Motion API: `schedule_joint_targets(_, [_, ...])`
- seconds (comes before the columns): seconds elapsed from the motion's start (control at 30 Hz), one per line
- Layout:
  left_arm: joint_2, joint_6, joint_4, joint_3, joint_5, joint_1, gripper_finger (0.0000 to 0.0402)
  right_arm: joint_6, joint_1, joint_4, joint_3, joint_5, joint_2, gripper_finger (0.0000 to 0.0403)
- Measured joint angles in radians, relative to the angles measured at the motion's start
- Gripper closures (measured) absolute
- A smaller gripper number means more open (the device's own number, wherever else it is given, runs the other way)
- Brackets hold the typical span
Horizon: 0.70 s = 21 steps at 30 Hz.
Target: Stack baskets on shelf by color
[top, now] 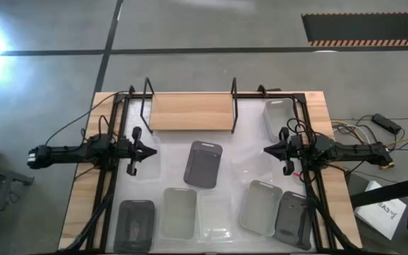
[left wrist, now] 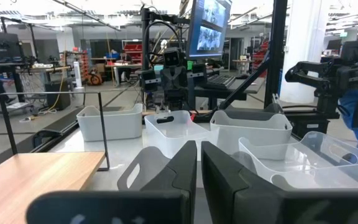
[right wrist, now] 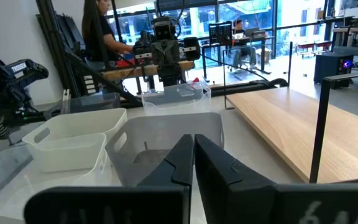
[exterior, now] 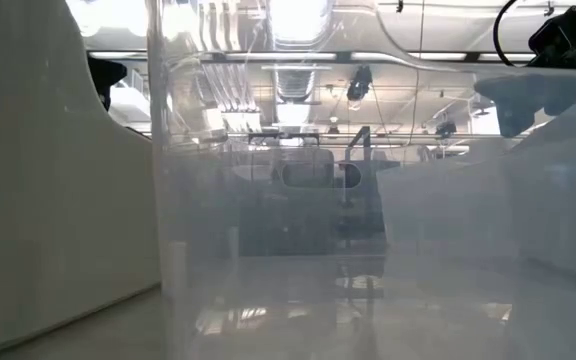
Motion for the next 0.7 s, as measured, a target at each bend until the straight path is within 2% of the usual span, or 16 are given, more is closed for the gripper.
schedule_joint_targets(0.43, [0.000,0.000,0.000,0.000,-0.001,0.000,0.0394,0.000,0.000,0.000,0.000,0.000,0.000,0.0394])
schedule_joint_targets(0.5, [0.001,0.001,0.027,0.000,-0.037,0.000,0.0394,0.000,0.000,0.000,0.000,0.000,0.000,0.0394])
schedule_joint_targets(0.6, [0.008,0.000,0.180,0.000,-0.156,0.000,0.0394,0.000,0.000,0.000,0.000,0.000,0.000,0.0394])
schedule_joint_targets(0.7, [0.031,-0.001,0.434,0.000,-0.183,0.000,0.0394,0.000,0.000,0.000,0.000,0.000,0.000,0.0394])
